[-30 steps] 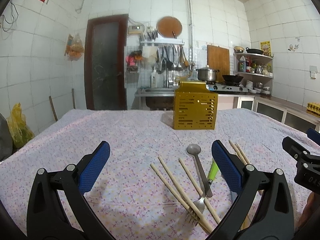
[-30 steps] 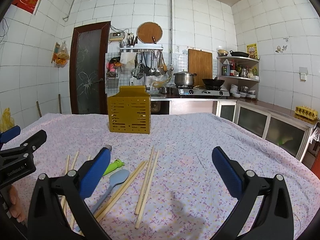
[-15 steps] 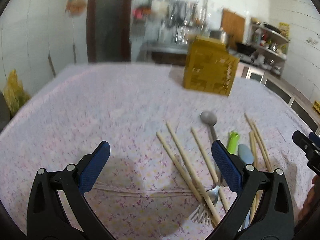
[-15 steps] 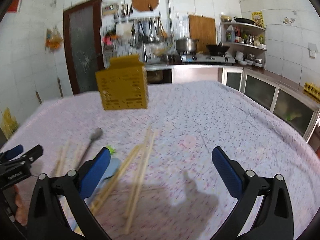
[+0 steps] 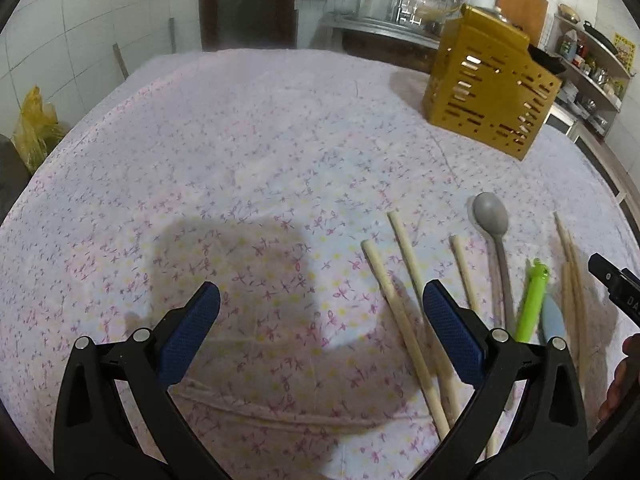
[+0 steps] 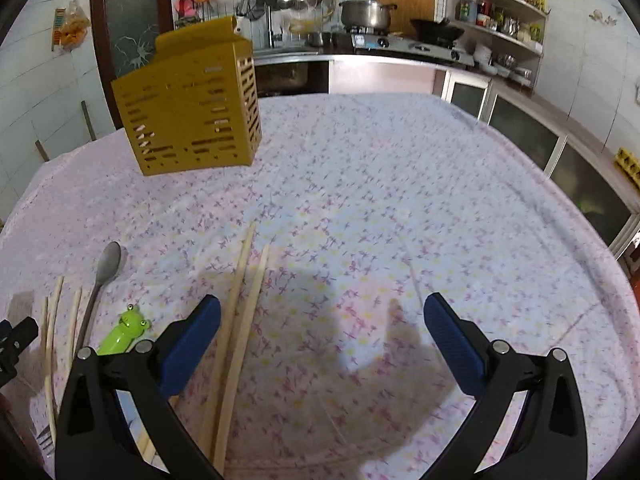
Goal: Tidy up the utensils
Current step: 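Lower the left tool onto a wooden chopstick and close it while the right tool grasps another chopstick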
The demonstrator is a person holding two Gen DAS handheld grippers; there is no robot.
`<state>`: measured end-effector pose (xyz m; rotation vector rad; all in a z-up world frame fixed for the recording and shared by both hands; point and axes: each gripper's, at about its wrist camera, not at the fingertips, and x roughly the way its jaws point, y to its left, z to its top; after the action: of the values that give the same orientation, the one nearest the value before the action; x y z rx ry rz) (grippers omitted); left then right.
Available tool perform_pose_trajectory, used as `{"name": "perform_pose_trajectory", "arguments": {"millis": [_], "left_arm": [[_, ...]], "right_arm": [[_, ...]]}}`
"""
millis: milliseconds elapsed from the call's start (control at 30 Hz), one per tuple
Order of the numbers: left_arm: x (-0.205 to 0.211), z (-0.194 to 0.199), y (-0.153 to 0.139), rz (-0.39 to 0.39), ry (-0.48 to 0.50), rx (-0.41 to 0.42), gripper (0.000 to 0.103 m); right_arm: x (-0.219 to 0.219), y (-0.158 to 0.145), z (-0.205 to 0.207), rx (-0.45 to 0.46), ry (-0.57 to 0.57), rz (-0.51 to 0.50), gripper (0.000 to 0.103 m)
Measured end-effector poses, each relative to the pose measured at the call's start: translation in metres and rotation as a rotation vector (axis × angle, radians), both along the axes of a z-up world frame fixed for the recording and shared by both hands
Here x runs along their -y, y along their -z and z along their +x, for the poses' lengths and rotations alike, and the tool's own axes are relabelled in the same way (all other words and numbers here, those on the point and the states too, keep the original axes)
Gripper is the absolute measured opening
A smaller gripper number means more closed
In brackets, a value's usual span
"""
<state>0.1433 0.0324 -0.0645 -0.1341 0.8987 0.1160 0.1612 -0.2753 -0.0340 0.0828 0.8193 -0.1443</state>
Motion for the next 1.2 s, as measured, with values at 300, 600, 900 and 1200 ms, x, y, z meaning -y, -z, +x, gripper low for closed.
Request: {"name": "perform_pose_trajectory", "arguments": {"millis": [300,600,900,1200], "left_arm": [[0.005,0.015,0.009,0.034,-0.018,-0.039,0.098],[0.018,0.007,0.004,0.009,0.01,-0.052,0.069],[0.041,0.02,0.003,0.012,0.062,-0.104,0.042],[0.045,0.044,0.003,0.018,0.102,-0.138,0.008]], "right_arm": [[0.007,0.015,0.01,-0.073,0.019,0.054,0.098],[-0.012,0.014,0.009,-0.067,-0.009,0.035,0.07],[-0.019,0.009,0.017,-0.073,-0.028,0.066,0.04],[-0.025,0.006,0.034,-0.09,-0.028,0.037,0.013]]}}
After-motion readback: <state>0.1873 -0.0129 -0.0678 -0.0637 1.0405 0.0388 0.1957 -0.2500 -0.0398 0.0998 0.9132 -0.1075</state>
